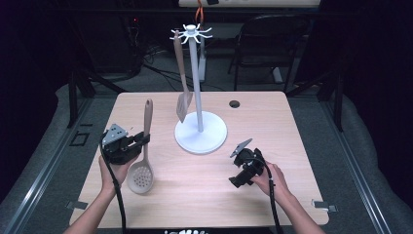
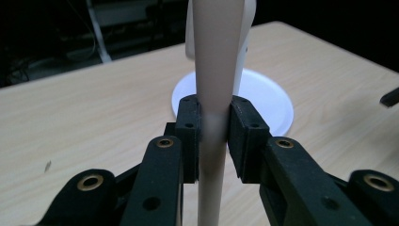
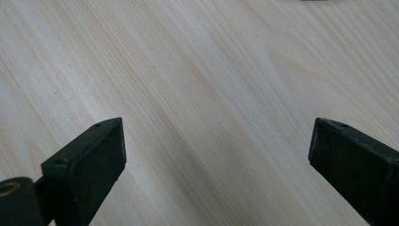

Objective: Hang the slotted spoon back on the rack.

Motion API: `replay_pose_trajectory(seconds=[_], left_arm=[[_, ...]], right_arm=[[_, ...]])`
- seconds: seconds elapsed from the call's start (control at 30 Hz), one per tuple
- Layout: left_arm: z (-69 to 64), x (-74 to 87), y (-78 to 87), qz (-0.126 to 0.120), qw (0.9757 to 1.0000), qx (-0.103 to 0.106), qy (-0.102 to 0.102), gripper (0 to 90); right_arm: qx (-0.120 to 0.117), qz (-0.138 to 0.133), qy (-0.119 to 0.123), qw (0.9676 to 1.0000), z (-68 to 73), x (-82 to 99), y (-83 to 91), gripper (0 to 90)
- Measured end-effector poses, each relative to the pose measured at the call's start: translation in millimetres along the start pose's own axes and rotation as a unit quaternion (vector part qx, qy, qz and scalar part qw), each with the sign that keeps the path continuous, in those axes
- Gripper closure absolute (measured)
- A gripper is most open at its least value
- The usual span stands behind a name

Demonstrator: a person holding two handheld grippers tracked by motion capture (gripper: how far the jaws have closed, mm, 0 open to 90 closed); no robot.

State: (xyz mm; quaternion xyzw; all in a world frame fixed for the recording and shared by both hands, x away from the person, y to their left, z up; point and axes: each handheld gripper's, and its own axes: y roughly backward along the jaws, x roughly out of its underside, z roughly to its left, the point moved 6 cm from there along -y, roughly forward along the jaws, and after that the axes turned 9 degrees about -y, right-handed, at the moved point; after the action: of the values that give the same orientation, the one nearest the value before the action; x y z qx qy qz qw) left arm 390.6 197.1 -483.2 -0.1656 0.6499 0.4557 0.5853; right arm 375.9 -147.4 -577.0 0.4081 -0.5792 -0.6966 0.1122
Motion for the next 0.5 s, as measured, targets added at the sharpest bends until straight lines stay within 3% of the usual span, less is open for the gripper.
replay_pose_trajectory(seconds=[0.23, 0.5], left_arm=[[-6.9, -19.2, 1.4, -0.039, 0.9992, 0.0, -0.013, 75.1], [-13.8, -39.7, -8.8, -0.051, 0.9983, 0.01, -0.026, 75.1]], right_arm=[[0.003, 0.002, -0.002, 1.0, -1.5, 0.8, 0.7, 4.0], [0.001, 0.002, -0.002, 1.0, -2.8, 1.5, -1.6, 4.0]])
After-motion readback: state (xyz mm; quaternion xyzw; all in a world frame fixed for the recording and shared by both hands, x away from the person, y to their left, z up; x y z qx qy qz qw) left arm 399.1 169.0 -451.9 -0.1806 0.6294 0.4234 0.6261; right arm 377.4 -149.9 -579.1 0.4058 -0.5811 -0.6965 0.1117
